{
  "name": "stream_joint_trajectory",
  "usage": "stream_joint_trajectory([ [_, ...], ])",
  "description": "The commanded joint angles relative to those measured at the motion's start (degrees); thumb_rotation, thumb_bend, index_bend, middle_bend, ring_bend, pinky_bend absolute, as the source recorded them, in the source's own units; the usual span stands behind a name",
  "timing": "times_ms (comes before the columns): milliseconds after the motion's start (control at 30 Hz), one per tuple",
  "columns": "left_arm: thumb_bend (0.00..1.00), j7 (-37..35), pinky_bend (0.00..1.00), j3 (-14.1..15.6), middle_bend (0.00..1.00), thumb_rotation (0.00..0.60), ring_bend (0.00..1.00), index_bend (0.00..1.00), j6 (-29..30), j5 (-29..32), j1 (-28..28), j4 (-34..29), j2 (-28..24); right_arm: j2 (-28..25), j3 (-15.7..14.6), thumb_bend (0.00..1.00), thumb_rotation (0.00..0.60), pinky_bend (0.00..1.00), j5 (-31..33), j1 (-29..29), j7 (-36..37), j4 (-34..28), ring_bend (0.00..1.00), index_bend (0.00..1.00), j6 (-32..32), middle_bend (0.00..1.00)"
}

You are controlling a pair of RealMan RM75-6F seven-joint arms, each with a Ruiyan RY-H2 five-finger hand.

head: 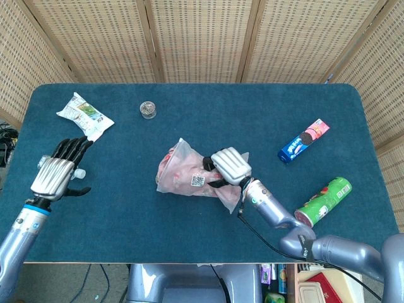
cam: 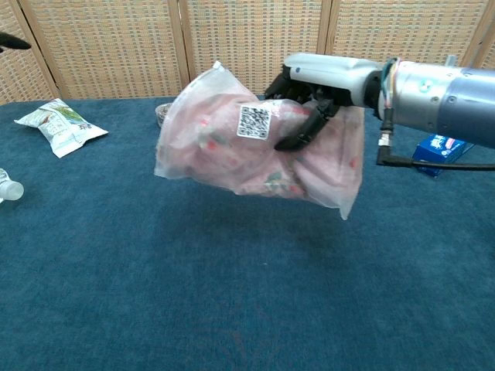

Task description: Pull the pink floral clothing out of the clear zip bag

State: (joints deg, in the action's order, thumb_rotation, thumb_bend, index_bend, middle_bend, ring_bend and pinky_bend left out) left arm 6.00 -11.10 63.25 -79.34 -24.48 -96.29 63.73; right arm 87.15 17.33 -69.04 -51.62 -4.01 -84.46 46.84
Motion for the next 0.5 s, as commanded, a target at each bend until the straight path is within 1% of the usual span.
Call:
stream_joint_trajectory([
  [33, 0.06, -3.43, 0.0, -2.0, 0.0, 0.6, 0.0, 0.01, -3.57, -0.99, -4.21, 1.21, 1.44, 3.03, 1.94, 0.79, 0.6, 0.48, 2.44, -2.39, -0.1, 1.02, 0.57, 0.61, -0.86, 0.68],
  [133, 0.06, -5.62, 0.0, -2.96, 0.0, 0.6, 0.0, 0.07, -6.56, -0.81, -7.43, 2.31, 3.23, 6.28, 2.85, 0.79, 0.6, 0.48, 4.92, -4.26, -1.2, 3.14, 0.57, 0.61, -1.07, 0.68],
  [200, 0.06, -6.16, 0.0, -3.38, 0.0, 0.6, 0.0, 0.08, -8.25, -0.3, -9.27, 2.77, 4.35, 8.01, 3.11, 0.79, 0.6, 0.48, 6.17, -5.35, -2.14, 4.4, 0.57, 0.61, -1.16, 0.68],
  [367, 0.06, -4.87, 0.0, -3.95, 0.0, 0.6, 0.0, 0.11, -11.58, 2.49, -13.16, 4.45, 7.94, 11.48, 3.82, 0.79, 0.6, 0.48, 8.59, -7.23, -3.28, 6.59, 0.57, 0.61, -0.72, 0.68],
  [500, 0.06, -3.73, 0.0, -3.82, 0.0, 0.6, 0.0, 0.15, -12.21, 4.37, -14.51, 4.69, 9.5, 12.8, 4.28, 0.79, 0.6, 0.48, 10.14, -8.06, -3.62, 7.75, 0.57, 0.61, -0.59, 0.68],
])
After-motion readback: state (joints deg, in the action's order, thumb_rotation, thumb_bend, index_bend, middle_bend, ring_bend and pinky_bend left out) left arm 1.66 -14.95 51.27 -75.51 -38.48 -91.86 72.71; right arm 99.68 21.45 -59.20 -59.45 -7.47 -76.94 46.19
